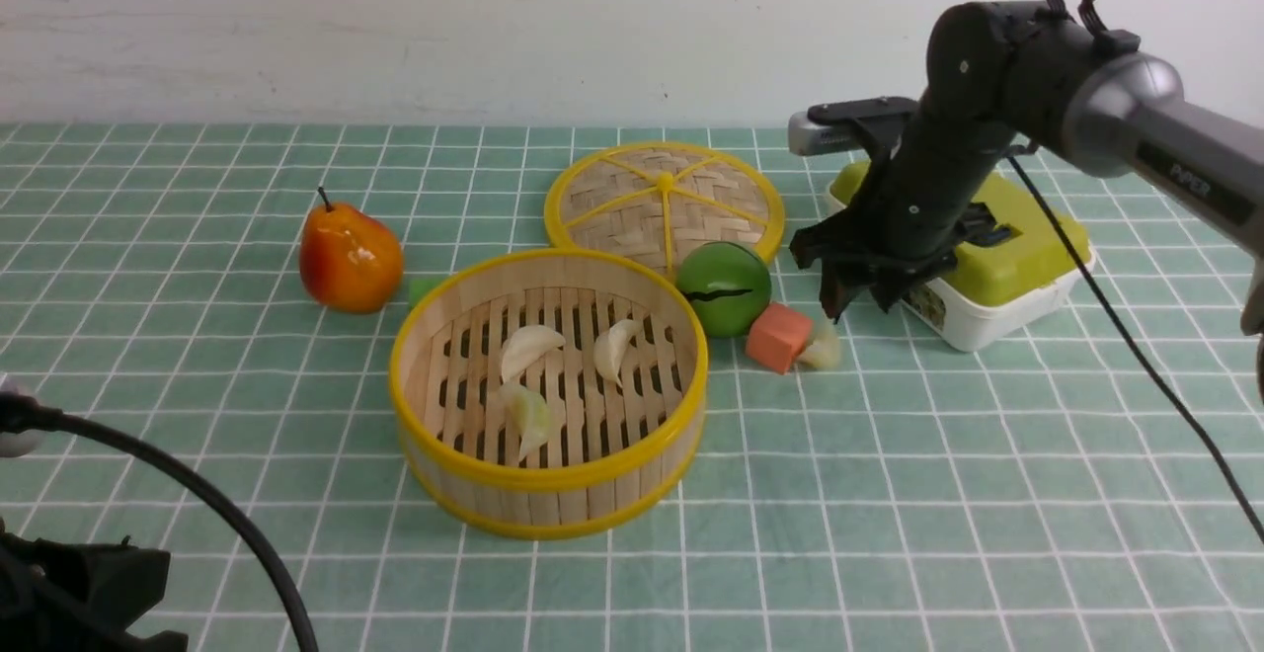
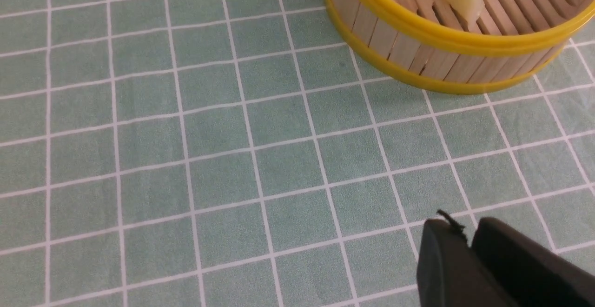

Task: Put the dumplings into the steamer on the table with the blue tablecloth.
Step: 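Reach for and grasp a dumpling lying on the table beside the steamer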

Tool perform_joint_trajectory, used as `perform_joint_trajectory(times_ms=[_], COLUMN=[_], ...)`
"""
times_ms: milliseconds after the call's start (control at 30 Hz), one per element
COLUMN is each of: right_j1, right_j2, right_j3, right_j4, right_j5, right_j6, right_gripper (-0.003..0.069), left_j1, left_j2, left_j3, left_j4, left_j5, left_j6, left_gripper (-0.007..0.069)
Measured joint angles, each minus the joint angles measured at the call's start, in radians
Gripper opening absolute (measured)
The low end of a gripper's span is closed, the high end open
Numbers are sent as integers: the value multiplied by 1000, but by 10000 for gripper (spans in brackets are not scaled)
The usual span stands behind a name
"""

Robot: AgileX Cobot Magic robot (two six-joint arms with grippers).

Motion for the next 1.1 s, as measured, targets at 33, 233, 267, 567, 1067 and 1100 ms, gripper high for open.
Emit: perform_joint_trajectory(times_ms=[33, 233, 267, 567, 1067, 1100], right_j1=[0, 0, 0, 0, 155, 188], right_j2=[15, 66, 73, 89, -97, -88], right_j3=[-1, -2, -3, -5, -81, -81], right_j4=[1, 42, 63, 116, 234, 235], right_j5=[-1, -2, -8, 20, 133, 133], right_j6=[36, 125, 127, 33, -137, -138], right_gripper=[378, 346, 338, 218, 218, 218], left_j1=[0, 0, 0, 0, 0, 0], left_j2=[0, 0, 0, 0, 0, 0], left_j3=[0, 0, 0, 0, 0, 0], left_j4=[0, 0, 0, 0, 0, -1], left_j5=[0, 0, 0, 3, 4, 4], left_j6=[0, 0, 0, 0, 0, 0], left_gripper=[85, 91, 92, 100, 112, 113])
